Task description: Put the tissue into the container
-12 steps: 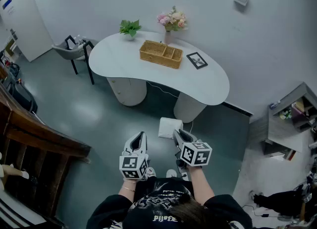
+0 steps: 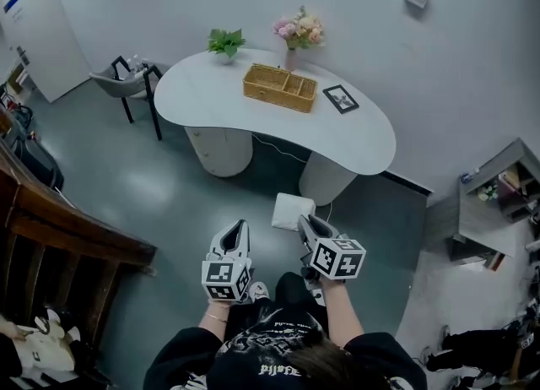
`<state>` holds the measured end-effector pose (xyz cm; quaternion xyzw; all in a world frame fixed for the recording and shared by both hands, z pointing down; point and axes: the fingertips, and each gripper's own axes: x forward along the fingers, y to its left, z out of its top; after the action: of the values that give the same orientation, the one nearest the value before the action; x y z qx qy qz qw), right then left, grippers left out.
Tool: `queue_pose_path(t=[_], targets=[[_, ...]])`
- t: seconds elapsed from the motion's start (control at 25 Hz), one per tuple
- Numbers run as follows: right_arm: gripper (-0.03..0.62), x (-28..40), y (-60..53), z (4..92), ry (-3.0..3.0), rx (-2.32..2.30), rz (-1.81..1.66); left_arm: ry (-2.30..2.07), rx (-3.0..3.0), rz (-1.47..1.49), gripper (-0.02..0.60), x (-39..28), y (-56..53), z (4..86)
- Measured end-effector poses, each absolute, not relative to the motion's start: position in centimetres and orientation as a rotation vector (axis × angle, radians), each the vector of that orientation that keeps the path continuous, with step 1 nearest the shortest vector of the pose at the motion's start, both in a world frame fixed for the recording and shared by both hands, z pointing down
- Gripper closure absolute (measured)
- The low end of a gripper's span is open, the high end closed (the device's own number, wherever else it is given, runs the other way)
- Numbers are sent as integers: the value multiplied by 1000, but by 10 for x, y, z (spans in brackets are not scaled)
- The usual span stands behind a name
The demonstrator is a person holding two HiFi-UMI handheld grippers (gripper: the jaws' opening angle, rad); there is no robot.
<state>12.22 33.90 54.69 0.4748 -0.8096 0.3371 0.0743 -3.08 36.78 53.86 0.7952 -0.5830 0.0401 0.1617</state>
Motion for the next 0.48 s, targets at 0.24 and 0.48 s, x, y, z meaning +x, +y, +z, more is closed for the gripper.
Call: queue_pose_path(t=[0.24,0.48], targets=[[506,118,322,553,-2431,1417,1018,-1674,2247,125,555,-34,361,548],[505,125,269,546,-2458,1397,988,-1699,2225,124,555,-26,322,546]])
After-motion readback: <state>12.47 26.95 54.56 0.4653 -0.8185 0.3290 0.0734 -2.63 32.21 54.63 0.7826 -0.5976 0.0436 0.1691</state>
